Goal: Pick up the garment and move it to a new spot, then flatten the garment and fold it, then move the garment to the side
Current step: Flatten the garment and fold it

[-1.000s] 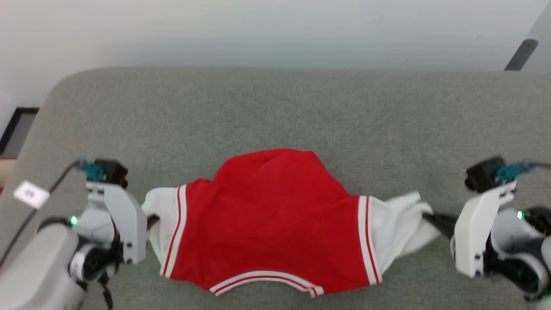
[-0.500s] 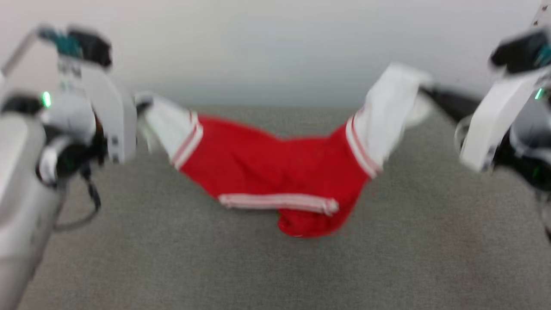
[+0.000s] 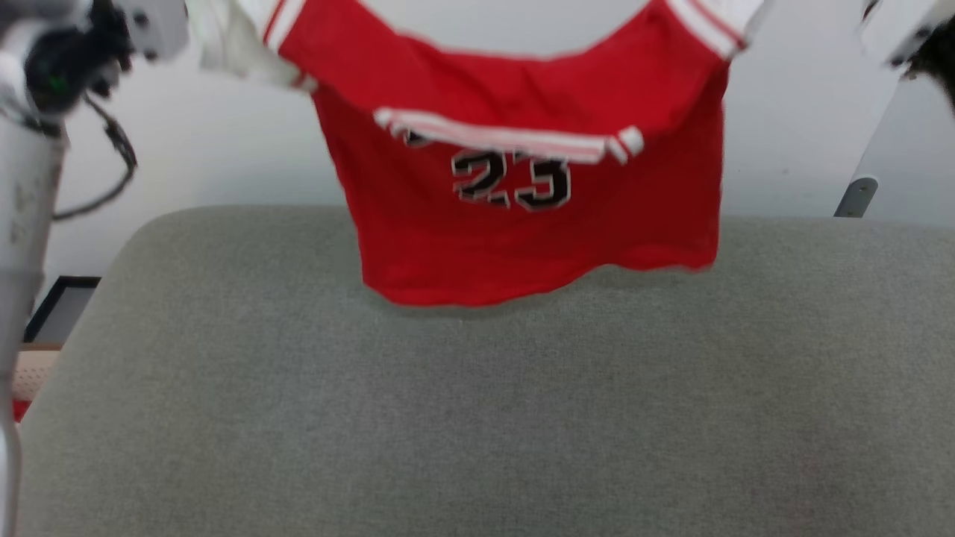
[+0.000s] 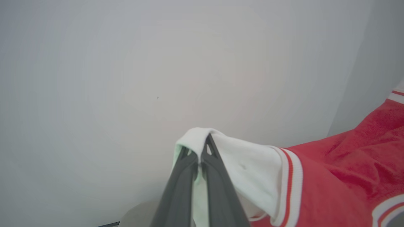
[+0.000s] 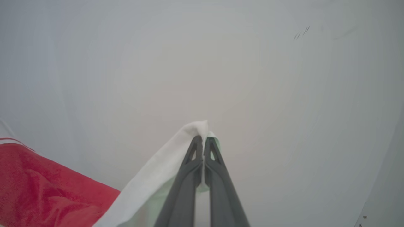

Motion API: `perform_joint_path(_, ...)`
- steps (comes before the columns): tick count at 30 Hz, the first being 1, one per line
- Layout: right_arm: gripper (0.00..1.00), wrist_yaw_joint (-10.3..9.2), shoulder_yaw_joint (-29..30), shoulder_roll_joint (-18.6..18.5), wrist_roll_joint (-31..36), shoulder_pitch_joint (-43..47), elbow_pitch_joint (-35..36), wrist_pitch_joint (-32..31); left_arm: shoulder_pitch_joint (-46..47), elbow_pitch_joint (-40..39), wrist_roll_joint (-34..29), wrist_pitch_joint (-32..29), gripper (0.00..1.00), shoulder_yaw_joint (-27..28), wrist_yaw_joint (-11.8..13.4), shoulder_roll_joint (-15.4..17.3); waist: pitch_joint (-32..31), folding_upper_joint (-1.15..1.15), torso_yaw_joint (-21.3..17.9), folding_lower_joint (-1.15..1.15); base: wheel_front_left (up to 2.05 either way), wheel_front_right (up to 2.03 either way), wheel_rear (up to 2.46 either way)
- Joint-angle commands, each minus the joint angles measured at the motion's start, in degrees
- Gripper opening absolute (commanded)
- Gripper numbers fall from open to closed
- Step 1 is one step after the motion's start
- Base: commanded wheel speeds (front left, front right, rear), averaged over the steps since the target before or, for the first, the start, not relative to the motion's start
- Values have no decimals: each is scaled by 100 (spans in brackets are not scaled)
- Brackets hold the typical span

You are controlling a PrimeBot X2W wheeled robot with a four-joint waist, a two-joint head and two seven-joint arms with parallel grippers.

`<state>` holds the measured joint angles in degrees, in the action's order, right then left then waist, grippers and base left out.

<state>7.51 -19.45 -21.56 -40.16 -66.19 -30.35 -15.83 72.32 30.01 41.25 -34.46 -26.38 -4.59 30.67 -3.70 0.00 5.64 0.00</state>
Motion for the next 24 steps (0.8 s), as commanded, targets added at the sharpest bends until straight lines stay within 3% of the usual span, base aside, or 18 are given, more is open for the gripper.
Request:
perform_joint_path(1,0,-4,19,33,75,-214,-212,159,189,144,-64,148,0,32,-23,-36,-2,0,9,0,0,0,0)
perform_joint_path(10,0,-4,-17,62,21,-823,-1018,435,674,722,-96,484,0,-30,-131,-215,344,0,52,0,0,0,0)
perform_joint_path(18,0,-4,-72,-65,458,-1621,-1290,793,1208,758,-116,912,0,29,-124,-397,1764,0,93,0,0,0,0)
perform_joint_path(24,0,-4,-51,26,1065,-2199,-1673,1547,1637,1008,-323,1569,0,3,-76,-637,2636,0,136,0,0,0,0)
